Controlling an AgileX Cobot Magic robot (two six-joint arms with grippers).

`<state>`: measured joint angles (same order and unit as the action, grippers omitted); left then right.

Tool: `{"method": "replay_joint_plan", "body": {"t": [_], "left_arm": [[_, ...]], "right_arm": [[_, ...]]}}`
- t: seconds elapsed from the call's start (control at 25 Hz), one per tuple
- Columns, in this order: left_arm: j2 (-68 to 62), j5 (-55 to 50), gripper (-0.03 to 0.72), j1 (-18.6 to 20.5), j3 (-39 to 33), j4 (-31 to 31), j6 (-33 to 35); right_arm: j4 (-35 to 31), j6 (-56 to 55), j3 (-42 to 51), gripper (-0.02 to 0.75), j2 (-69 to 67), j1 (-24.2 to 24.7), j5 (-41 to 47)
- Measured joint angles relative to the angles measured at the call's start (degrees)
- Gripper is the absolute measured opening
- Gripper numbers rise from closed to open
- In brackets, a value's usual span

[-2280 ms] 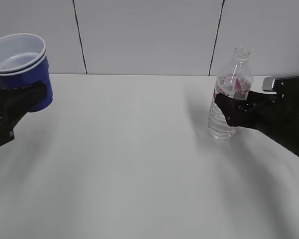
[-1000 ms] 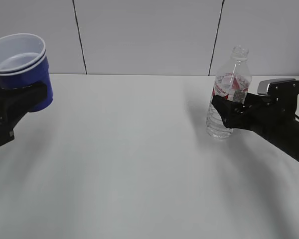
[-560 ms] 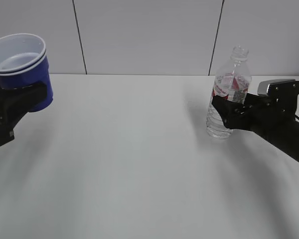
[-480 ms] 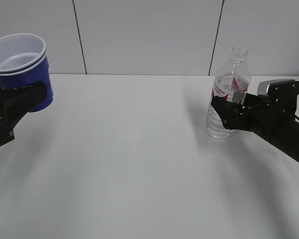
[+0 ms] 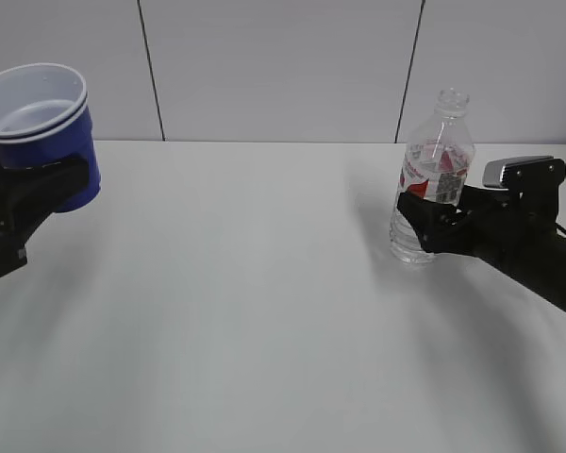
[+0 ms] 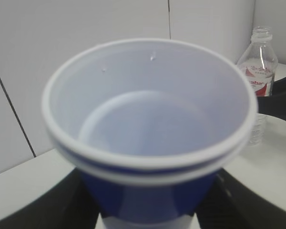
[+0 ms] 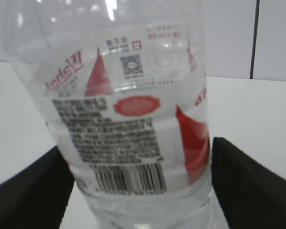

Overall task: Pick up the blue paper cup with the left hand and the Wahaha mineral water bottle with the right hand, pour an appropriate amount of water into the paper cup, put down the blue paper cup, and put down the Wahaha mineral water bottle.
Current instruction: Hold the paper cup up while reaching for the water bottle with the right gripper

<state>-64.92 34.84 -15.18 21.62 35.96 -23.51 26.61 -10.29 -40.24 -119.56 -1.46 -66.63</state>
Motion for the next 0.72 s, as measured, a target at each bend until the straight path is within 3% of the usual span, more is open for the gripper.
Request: {"method": "replay_joint_plan", "body": {"t": [0.72], "left_arm": [[0.0,0.0,0.426,0.0,0.0,0.0,0.0]], "right_arm": [[-0.28,0.0,-4.14,0.667,-2.82,0.0,0.55]]}}
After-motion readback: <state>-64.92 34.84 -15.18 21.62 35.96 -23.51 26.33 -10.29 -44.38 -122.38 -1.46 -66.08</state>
